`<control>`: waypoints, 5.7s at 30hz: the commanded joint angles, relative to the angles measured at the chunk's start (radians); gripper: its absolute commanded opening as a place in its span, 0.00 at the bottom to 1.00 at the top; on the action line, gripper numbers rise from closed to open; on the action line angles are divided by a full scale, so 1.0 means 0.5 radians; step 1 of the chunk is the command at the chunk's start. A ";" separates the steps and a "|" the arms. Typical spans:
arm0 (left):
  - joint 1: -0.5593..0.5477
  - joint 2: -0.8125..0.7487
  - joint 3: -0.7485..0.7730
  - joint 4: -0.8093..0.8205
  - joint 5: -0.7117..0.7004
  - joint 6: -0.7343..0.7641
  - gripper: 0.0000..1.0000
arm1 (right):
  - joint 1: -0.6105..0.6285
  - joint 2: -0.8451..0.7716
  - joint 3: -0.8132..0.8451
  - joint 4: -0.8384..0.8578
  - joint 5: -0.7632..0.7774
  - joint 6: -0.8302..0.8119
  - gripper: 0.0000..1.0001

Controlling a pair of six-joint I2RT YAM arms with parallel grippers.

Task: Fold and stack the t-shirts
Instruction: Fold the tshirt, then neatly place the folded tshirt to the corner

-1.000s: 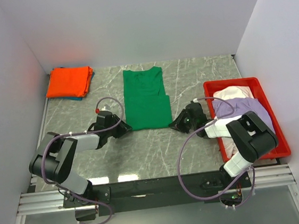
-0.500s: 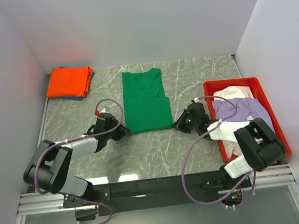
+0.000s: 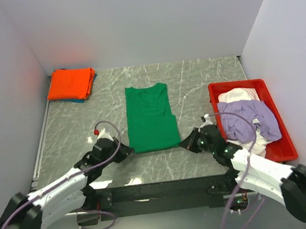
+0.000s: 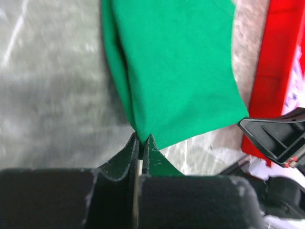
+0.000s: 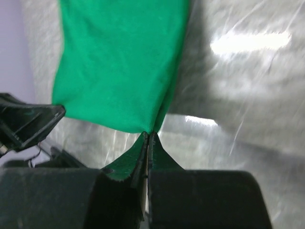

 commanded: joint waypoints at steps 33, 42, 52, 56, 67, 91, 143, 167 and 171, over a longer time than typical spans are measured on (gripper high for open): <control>0.031 0.155 0.987 -0.607 -0.370 0.274 0.01 | -0.015 0.231 1.129 -0.779 0.252 -0.336 0.00; 0.406 0.888 1.481 -0.481 -0.044 0.440 0.01 | -0.429 0.918 1.654 -0.749 -0.126 -0.474 0.00; 0.728 1.741 2.178 -0.478 0.213 0.507 0.01 | -0.669 1.796 2.439 -0.853 -0.417 -0.569 0.00; 0.796 2.021 2.395 -0.457 0.309 0.520 0.01 | -0.733 2.115 2.681 -0.877 -0.512 -0.591 0.00; 0.909 2.239 2.648 -0.445 0.428 0.587 0.69 | -0.777 2.549 3.252 -1.154 -0.455 -0.756 0.48; 0.793 2.002 2.116 -0.499 0.416 0.746 0.79 | -0.316 2.113 2.421 -0.921 -0.178 -0.790 0.48; 0.817 2.803 3.592 -1.335 -1.501 1.755 0.00 | -0.117 1.073 1.436 -0.727 0.144 -0.753 0.45; 0.943 2.632 3.764 -0.448 -1.860 3.192 0.00 | -0.016 1.235 1.534 -0.792 0.242 -0.797 0.43; 0.955 2.684 3.914 -0.493 -1.820 3.222 0.00 | -0.004 1.245 1.565 -0.807 0.242 -0.800 0.43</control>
